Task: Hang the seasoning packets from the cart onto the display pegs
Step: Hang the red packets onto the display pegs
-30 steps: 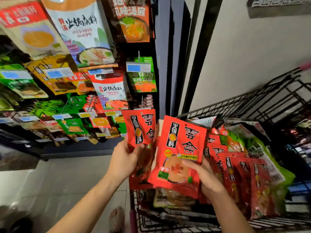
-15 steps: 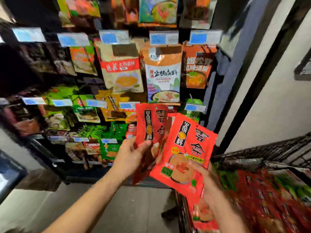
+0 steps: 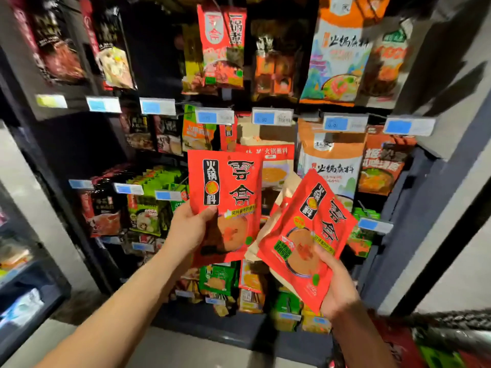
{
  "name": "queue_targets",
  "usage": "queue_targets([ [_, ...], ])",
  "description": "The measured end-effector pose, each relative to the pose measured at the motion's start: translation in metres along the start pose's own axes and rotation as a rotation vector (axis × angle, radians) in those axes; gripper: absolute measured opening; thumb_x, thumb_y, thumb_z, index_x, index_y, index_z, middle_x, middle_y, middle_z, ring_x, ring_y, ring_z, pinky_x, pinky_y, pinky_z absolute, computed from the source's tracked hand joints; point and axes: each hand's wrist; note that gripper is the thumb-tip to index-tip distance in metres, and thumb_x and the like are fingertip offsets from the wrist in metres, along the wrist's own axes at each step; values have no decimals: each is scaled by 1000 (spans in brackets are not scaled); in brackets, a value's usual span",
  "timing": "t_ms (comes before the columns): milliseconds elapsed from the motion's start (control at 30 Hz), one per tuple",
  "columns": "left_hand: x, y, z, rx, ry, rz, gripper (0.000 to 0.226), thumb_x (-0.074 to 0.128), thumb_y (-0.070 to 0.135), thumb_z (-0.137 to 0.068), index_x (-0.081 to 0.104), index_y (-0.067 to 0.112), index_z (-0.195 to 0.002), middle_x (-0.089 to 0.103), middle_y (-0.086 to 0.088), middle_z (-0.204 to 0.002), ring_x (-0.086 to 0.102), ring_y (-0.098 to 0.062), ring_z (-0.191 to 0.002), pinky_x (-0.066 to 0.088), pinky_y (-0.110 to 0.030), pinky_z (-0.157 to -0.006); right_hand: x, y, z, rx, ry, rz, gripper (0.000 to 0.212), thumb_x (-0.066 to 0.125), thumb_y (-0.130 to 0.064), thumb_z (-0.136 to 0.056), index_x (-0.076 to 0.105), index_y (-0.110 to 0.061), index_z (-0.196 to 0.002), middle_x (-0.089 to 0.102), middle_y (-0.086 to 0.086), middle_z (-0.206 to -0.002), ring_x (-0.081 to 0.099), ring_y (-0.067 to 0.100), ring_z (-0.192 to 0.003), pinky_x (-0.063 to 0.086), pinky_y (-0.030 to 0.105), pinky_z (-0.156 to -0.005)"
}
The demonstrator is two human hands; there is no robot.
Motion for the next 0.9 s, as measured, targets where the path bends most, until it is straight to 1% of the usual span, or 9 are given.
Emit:
queue_targets([
  [133, -19, -1, -46, -114, 57, 67, 29, 59, -1, -95, 70, 13, -118, 78, -6, -96, 72, -29, -85, 56, -38, -75, 31, -11, -29, -65, -100, 18, 78, 94, -26, -61, 67, -16, -134, 68, 19, -132, 67, 39, -120, 45, 66, -106],
  [167, -23, -2, -56, -122, 60, 70, 32, 59, -3, -94, 68, 13, -120, 78, -8, -100, 72, -31, -89, 57, -40, -79, 38, -14, -37, -75, -112, 23, 75, 90, -27, -63, 67, -16, -134, 68, 19, -131, 67, 38, -119, 46, 65, -105],
  [267, -28, 0, -84, -119, 52, 83, 36, 56, -7, -94, 67, 13, -122, 76, -12, -110, 71, -32, -98, 57, -45, -88, 61, -17, -54, -127, -105, 45, 88, 99, -33, -54, 68, -14, -133, 68, 20, -131, 65, 40, -122, 41, 68, -109],
  [367, -31, -3, -115, -121, 29, 116, 36, 55, -8, -93, 66, 10, -122, 76, -14, -111, 70, -35, -101, 56, -53, -93, 81, -17, -67, -203, -81, 47, 71, 90, -30, -68, 67, -17, -135, 68, 17, -133, 66, 37, -122, 46, 59, -108],
  [500, -35, -11, -155, -117, -43, 111, 34, 56, -7, -93, 68, 13, -118, 76, -11, -107, 70, -27, -90, 57, -44, -85, 102, -9, -82, -227, -63, 20, 54, 73, -23, -87, 63, -15, -139, 69, 18, -131, 66, 36, -121, 52, 57, -102],
  [633, -42, -18, -191, -126, -145, 105, 30, 55, -4, -94, 68, 17, -111, 76, -6, -93, 67, -11, -60, 50, -27, -56, 124, 6, -94, -314, 32, -5, 65, 82, -22, -83, 58, -18, -143, 64, 20, -137, 63, 40, -125, 48, 66, -103],
  [733, -48, -18, -213, -102, -174, 122, 28, 57, -1, -95, 69, 19, -110, 75, -3, -88, 65, -19, -65, 47, -25, -55, 137, 17, -104, -406, 56, -7, 69, 83, -19, -82, 55, -18, -145, 63, 23, -137, 62, 43, -125, 45, 72, -102],
  [800, -51, -17, -223, -77, -193, 132, 27, 56, 1, -97, 69, 19, -111, 76, -2, -91, 68, -21, -74, 53, -26, -61, 146, 24, -108, -493, 91, -9, 77, 87, -20, -77, 53, -17, -146, 62, 23, -138, 62, 43, -125, 46, 70, -103],
  [900, -52, -19, -235, -85, -233, 138, 28, 57, 3, -98, 70, 18, -117, 78, -5, -104, 75, -27, -96, 59, -46, -89, 156, 32, -109, -556, 137, 3, 70, 81, -15, -79, 55, -17, -144, 66, 21, -135, 64, 42, -122, 45, 68, -105],
])
Point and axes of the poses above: each hand's wrist, its own z-axis away from the middle knuckle, its own x-axis out of the palm, y = z × x
